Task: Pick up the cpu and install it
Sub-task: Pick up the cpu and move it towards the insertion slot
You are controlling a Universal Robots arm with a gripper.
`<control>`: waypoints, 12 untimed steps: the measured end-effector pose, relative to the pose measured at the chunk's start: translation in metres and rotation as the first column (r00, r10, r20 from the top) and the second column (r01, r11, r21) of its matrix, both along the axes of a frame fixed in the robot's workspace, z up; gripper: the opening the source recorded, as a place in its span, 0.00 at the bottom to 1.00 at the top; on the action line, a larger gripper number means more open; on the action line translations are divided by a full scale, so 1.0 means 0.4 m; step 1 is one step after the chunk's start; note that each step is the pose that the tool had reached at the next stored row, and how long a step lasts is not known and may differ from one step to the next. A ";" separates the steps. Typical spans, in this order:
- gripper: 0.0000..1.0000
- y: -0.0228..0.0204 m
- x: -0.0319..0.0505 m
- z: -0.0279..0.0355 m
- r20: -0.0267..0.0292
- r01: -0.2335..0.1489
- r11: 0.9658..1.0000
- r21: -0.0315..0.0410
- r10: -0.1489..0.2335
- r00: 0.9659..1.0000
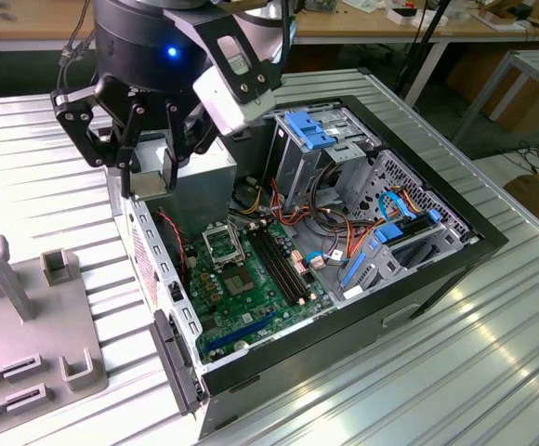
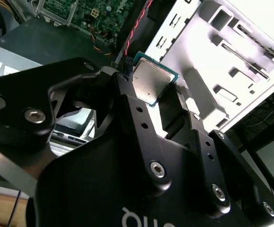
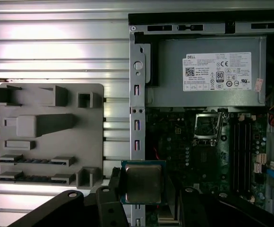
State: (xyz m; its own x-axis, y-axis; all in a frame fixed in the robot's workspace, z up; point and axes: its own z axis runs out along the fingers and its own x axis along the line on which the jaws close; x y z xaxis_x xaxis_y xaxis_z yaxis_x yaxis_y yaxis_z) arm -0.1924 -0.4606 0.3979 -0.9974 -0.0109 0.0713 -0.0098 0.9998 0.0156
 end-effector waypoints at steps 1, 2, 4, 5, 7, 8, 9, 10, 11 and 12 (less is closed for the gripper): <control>0.47 0.000 0.006 0.000 0.000 0.000 1.000 0.000 0.000 1.000; 0.47 0.000 0.010 0.000 0.000 0.000 1.000 0.000 0.000 1.000; 0.47 0.000 0.018 0.000 0.000 0.000 1.000 0.000 0.000 1.000; 0.47 0.000 0.023 0.000 0.000 0.000 1.000 0.000 0.000 1.000; 0.47 0.000 0.032 0.000 0.000 0.000 1.000 0.000 0.000 1.000; 0.47 0.000 0.036 0.000 0.000 0.000 1.000 0.000 0.000 1.000; 0.47 0.000 0.041 0.000 0.000 0.000 1.000 0.000 0.000 1.000; 0.47 0.000 0.045 0.000 0.000 0.000 1.000 0.000 0.000 1.000; 0.47 0.000 0.049 0.000 0.000 0.000 1.000 0.000 0.000 1.000; 0.47 0.000 0.053 0.000 0.000 0.000 1.000 0.000 0.000 1.000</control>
